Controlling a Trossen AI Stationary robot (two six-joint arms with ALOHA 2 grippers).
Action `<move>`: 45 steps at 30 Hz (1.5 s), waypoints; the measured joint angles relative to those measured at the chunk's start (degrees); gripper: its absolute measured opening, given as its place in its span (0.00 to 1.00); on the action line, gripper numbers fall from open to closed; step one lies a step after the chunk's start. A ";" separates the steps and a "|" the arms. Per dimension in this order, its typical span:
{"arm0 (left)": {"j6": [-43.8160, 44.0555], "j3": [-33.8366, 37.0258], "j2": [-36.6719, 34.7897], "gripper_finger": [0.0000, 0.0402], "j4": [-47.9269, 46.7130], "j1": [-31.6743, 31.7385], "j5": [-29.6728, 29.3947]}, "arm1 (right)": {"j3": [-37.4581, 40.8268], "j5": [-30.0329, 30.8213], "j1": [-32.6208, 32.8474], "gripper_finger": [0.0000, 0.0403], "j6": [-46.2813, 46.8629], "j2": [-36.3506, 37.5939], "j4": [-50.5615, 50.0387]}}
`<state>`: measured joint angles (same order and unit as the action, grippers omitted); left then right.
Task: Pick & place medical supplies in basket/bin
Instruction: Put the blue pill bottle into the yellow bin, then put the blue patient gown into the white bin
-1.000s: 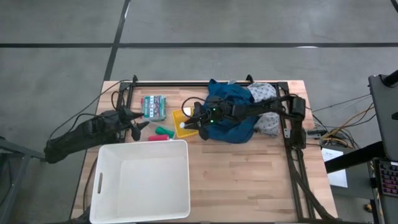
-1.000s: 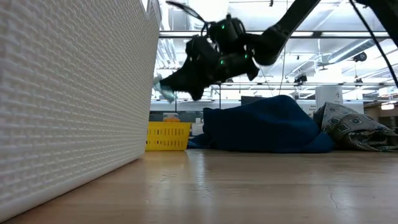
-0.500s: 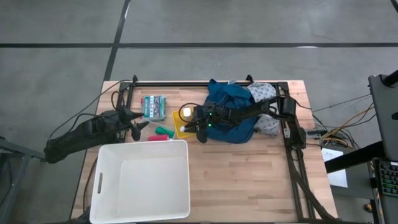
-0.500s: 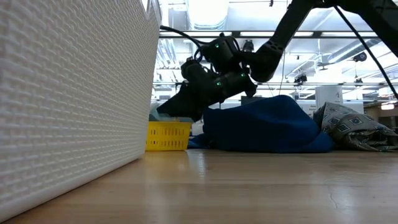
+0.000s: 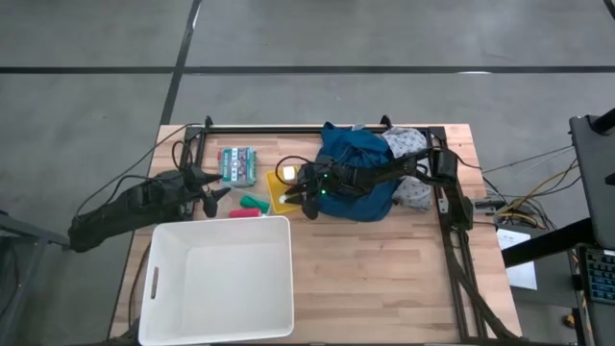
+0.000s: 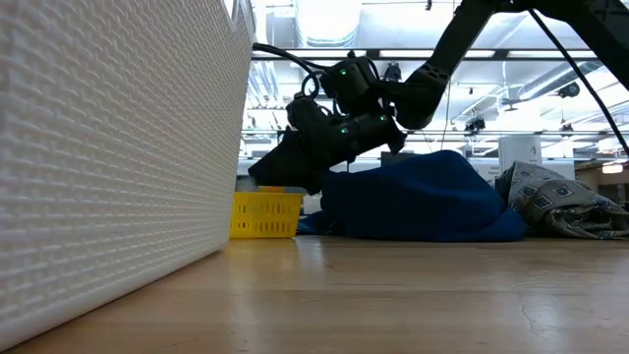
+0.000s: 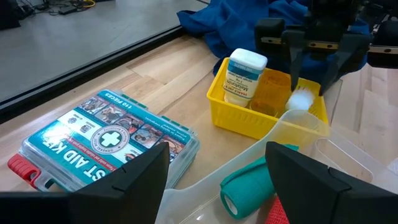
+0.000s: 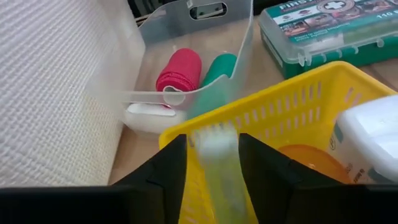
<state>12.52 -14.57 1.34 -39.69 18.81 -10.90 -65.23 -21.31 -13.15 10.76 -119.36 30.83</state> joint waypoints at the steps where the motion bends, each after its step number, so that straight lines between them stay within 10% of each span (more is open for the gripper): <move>1: 0.00 0.00 0.00 0.68 0.01 0.00 -0.01 | 0.00 -0.01 0.00 0.37 -0.32 0.01 0.01; 22: 0.00 0.00 0.00 0.68 0.00 0.00 0.00 | 0.00 -4.10 -0.44 0.43 2.15 9.81 2.86; 45: 0.00 0.00 0.00 0.68 0.01 0.00 -0.02 | 8.20 10.90 -0.52 0.44 -8.44 44.27 -49.16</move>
<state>12.51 -14.57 1.34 -39.68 18.81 -10.91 -57.04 -10.41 -13.67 2.32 -75.09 -18.33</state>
